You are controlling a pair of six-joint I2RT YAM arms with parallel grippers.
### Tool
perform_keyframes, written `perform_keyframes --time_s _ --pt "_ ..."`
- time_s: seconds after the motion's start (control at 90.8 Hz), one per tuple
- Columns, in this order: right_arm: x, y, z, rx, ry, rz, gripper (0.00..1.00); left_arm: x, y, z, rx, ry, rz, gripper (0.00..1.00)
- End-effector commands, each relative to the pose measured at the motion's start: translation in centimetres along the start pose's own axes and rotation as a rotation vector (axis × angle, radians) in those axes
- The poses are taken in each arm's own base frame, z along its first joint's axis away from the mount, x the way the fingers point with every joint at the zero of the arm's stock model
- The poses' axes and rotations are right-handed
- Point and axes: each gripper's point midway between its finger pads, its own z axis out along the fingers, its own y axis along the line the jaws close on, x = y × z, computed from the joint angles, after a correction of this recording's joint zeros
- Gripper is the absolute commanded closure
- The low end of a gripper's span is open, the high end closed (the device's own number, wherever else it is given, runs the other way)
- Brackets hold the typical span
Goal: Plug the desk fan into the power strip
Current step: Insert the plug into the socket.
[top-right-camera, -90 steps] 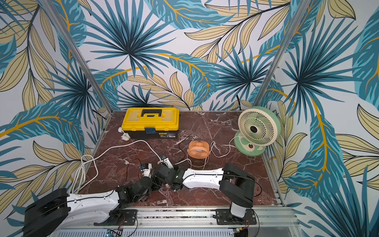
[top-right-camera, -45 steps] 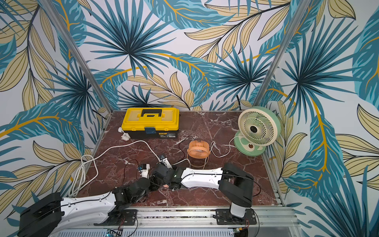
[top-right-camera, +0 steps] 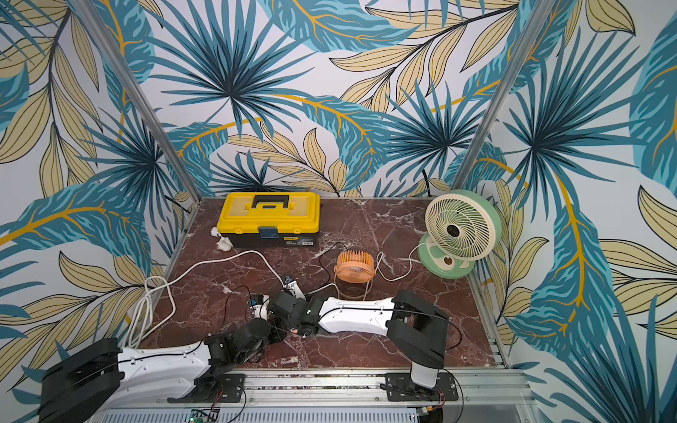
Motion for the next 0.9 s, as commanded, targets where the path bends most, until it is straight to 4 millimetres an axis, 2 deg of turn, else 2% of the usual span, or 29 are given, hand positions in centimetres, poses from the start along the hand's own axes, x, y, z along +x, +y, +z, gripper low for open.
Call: perform_keyframes --time_s 0.0,0.286,0.408,0.606,0.892 --pt "0.7 0.0 0.2 0.004 0.045 0.012 1.0 0.3 0.8 0.0 -0.021 0.002 -0.002 0.58" --pt "-0.4 -1.2 0.7 0.035 0.05 0.077 1.0 0.0 0.3 -0.2 -0.009 -0.005 -0.017 0.58" --pt "-0.8 -0.6 0.9 0.003 0.055 0.095 1.0 -0.3 0.3 -0.4 -0.012 -0.014 -0.027 0.57" --pt "-0.3 0.0 1.5 -0.014 0.077 0.106 1.0 -0.6 0.2 -0.8 -0.006 -0.025 -0.024 0.48" --pt "0.5 -0.3 1.7 -0.019 0.085 0.124 1.0 0.2 1.1 -0.1 -0.042 -0.001 -0.014 0.5"
